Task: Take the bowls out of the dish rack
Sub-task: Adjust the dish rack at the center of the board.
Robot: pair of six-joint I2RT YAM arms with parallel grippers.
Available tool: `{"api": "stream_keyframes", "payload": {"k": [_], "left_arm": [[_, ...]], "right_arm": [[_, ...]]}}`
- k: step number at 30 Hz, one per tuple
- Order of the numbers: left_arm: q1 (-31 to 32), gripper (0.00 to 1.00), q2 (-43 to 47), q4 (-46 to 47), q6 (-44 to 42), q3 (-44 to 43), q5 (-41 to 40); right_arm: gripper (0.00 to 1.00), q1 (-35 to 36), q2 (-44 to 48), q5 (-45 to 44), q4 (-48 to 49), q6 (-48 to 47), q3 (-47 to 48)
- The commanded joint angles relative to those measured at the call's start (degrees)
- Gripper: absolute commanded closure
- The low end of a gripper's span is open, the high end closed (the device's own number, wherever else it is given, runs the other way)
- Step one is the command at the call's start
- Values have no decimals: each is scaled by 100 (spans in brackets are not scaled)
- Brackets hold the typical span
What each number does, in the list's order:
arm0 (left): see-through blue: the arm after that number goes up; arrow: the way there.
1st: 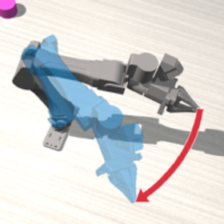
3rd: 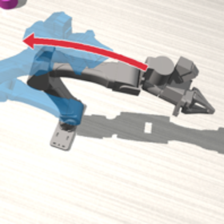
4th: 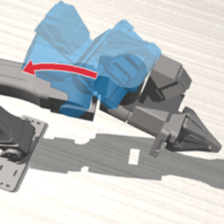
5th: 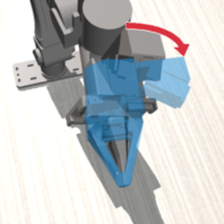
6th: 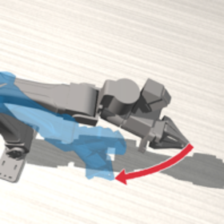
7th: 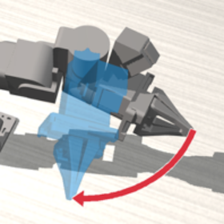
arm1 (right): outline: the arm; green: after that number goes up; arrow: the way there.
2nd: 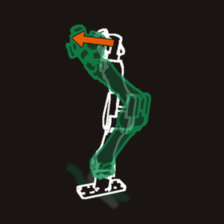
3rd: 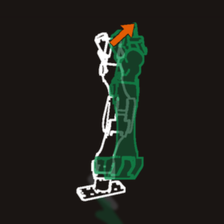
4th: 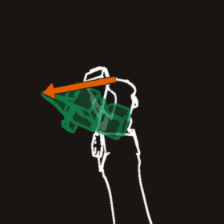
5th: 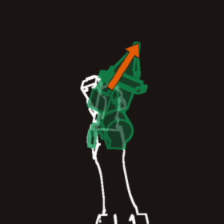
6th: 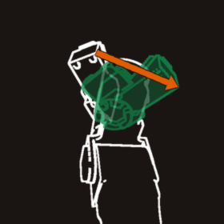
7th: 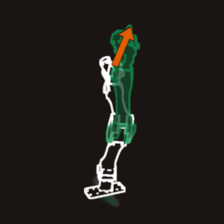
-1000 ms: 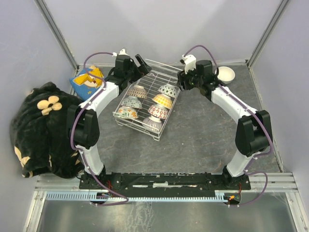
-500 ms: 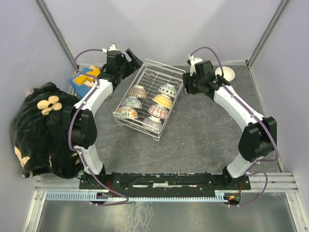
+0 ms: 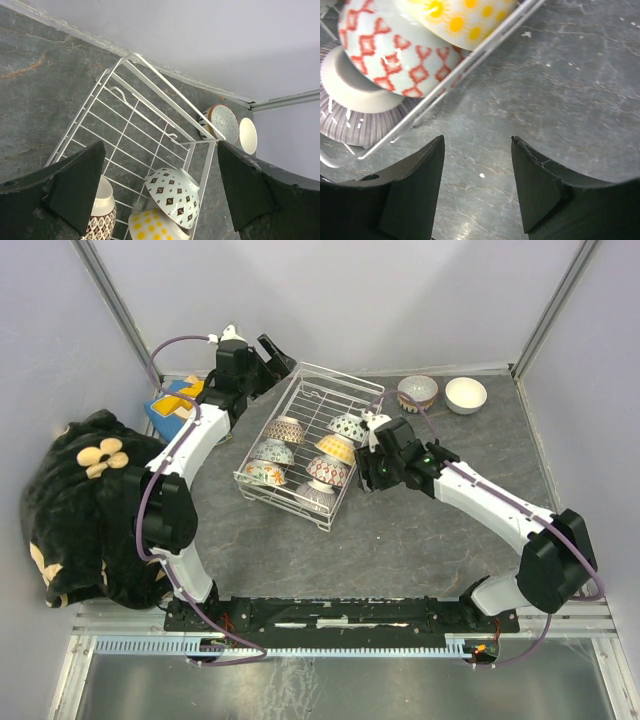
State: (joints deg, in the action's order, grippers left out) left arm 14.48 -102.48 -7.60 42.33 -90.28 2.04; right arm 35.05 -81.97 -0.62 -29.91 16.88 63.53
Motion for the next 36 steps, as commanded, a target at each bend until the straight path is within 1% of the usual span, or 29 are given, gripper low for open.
{"api": "stream_keyframes", "payload": {"k": [1,8,15,19,31,36], "left_arm": [[-41,1,415,176,-333,-151,76],[-119,1,643,197,-349,26,84],[-173,1,751,225,-340,181,86],[-218,1,776,228,-332,216,94],[-281,1,843,258,-313,275,149],[-283,1,809,285,-264,306,287]], "right_arm": [[36,274,-234,-158,532,142,89],[36,539,-753,-159,607,91,302],[35,770,-1000,-86,954,87,370],[35,870,-1225,-23,1026,94,562],[35,978,-1728,-52,1212,105,1139],[35,986,-1987,19,1299,104,1409]]}}
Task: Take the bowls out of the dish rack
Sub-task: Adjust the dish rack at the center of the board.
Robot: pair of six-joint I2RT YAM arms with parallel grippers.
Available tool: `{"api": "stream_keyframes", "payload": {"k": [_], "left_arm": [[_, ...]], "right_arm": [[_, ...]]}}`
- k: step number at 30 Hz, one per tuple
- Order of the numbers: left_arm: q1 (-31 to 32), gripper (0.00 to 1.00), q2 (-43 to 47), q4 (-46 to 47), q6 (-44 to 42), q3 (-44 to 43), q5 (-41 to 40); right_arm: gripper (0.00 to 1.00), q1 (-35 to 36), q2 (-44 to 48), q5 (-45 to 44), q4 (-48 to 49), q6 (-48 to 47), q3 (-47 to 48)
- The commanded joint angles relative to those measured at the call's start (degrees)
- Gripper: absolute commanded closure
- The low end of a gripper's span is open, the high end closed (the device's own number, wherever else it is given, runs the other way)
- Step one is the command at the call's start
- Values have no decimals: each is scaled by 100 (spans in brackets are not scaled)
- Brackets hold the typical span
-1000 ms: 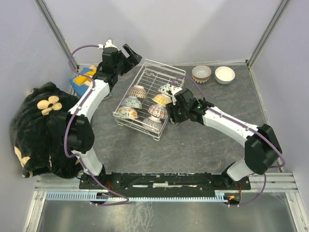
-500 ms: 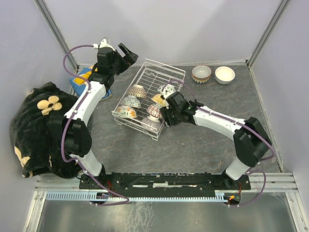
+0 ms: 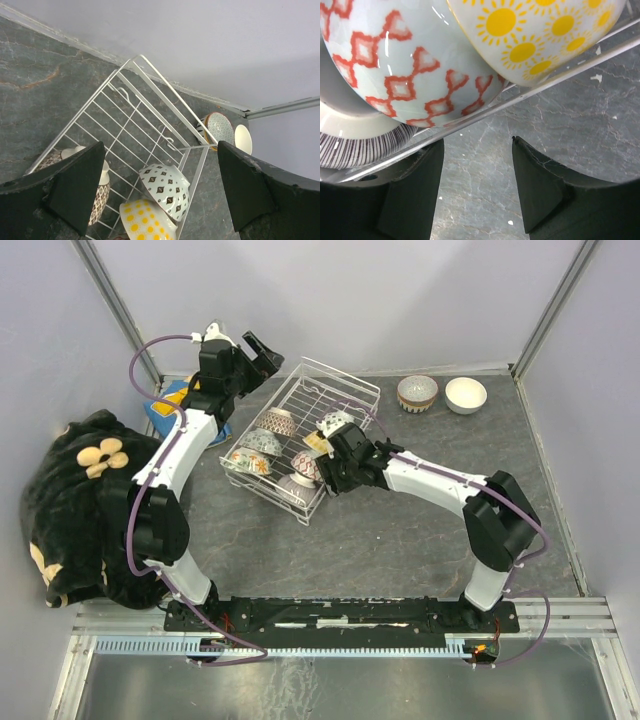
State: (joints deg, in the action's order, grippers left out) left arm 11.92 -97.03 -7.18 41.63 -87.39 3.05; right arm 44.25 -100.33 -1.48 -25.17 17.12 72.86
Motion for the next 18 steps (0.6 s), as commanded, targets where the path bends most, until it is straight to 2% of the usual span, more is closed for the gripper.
{"api": "stream_keyframes", "payload": {"k": [1,5,12,18], "left_arm": [[-26,1,257,254,-172,36,214],[-17,1,216,307,-69,83,354],[282,1,-52,452,159,-76,735],[566,1,-467,660,494,-237,1102]], "right_arm": [[35,66,-192,139,824,87,520],[35,75,-9,10,638,-3,504],[31,-152,967,-817,245,-582,450],[29,-957,628,-421,120,-1300,1329]]}}
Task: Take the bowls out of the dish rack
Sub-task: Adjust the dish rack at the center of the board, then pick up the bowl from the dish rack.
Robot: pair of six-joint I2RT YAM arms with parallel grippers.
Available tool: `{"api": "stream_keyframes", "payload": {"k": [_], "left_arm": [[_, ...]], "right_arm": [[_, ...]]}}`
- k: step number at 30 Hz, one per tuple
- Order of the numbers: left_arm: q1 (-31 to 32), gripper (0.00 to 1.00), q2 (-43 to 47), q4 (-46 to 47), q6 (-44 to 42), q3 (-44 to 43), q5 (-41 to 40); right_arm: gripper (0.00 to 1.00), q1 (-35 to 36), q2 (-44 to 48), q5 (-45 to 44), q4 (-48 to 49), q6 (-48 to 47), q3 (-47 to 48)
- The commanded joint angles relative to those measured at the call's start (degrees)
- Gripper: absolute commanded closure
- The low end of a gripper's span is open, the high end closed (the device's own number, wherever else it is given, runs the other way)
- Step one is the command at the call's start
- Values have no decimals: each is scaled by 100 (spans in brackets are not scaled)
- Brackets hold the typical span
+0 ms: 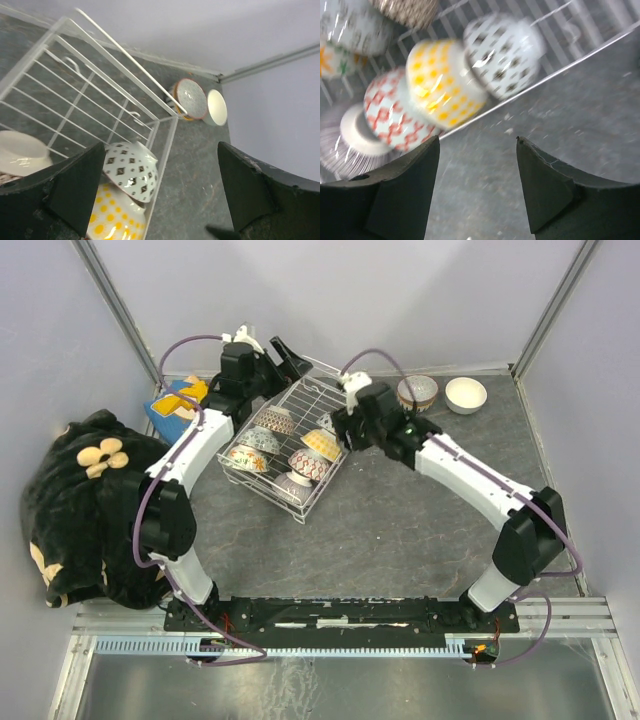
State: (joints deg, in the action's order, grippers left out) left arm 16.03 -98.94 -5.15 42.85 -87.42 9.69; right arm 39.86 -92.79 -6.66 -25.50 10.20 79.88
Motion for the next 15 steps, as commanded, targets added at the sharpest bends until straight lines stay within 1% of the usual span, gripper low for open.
{"api": "stream_keyframes", "payload": {"k": [1,3,5,7,9,11,15], "left_arm": [[174,1,-336,518,452,-217,474],[204,1,-442,695,597,-128,494],[243,1,-503,788,668,-80,465],[279,1,-594,836,729,-97,507],[324,1,-697,914,818,-108,562],[383,1,-808,975,882,-117,655],[512,1,-928,1022,911,-92,727]], "right_arm": [[29,-642,-221,222,217,-682,725],[31,-812,-404,507,579,-1006,740],[33,-819,-422,527,1090,-1327,535],[30,-836,-425,450,1743,-1618,149],[25,-845,-533,459,2127,-1967,81],[20,-907,-660,497,2070,-2067,277],[21,-1272,-803,1387,1784,-2087,466]]}}
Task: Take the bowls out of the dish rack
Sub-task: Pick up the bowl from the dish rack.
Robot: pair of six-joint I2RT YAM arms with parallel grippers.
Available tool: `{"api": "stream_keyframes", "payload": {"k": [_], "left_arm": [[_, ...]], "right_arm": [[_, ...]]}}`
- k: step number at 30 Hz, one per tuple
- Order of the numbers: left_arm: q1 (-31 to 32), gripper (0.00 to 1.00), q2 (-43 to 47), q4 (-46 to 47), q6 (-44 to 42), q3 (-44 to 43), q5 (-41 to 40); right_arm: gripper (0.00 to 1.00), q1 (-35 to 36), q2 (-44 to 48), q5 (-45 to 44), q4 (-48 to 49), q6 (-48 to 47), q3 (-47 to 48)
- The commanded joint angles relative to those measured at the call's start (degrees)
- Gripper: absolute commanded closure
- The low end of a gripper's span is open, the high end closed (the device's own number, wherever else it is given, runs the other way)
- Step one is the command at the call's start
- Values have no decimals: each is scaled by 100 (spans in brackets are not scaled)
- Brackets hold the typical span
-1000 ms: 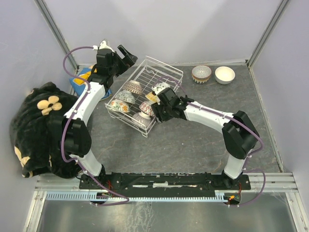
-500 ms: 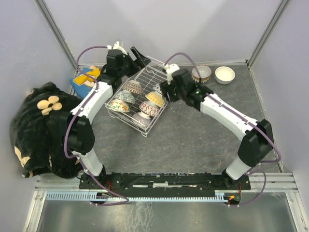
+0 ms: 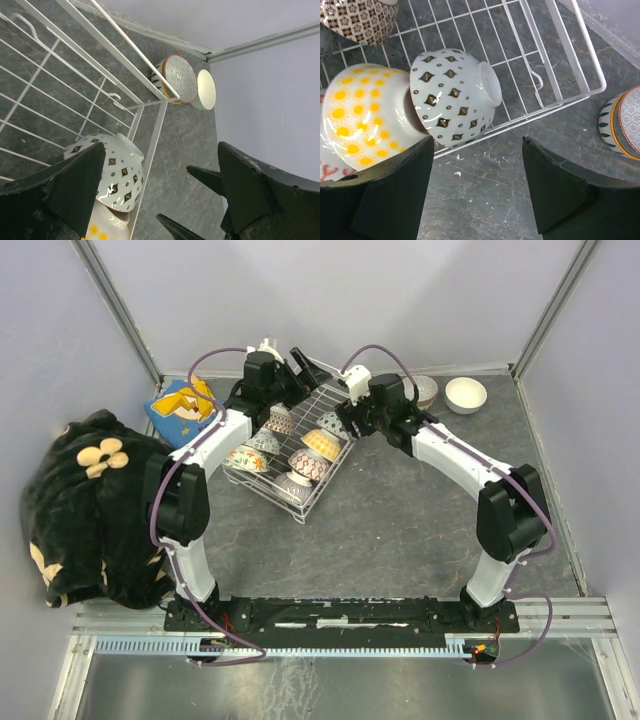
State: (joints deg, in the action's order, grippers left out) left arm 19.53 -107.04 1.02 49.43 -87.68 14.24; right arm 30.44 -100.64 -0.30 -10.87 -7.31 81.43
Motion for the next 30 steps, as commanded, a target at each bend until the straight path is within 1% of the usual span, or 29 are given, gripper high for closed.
{"api": "stream_keyframes", "payload": {"k": [1,14,22,30], "left_arm": [[192,1,-129,408,245,-56,272],[310,1,-399,434,259,-46,351],[341,1,-559,503,399,43,343],[360,1,-740,557,513,-8,320]], "right_arm": [[22,-390,-22,873,322,-370,258],[22,-509,-101,1775,738,-718,-186],[21,-511,-127,1665,1077,-702,-403],[21,-441,-209,1642,1112,-837,-439]]}}
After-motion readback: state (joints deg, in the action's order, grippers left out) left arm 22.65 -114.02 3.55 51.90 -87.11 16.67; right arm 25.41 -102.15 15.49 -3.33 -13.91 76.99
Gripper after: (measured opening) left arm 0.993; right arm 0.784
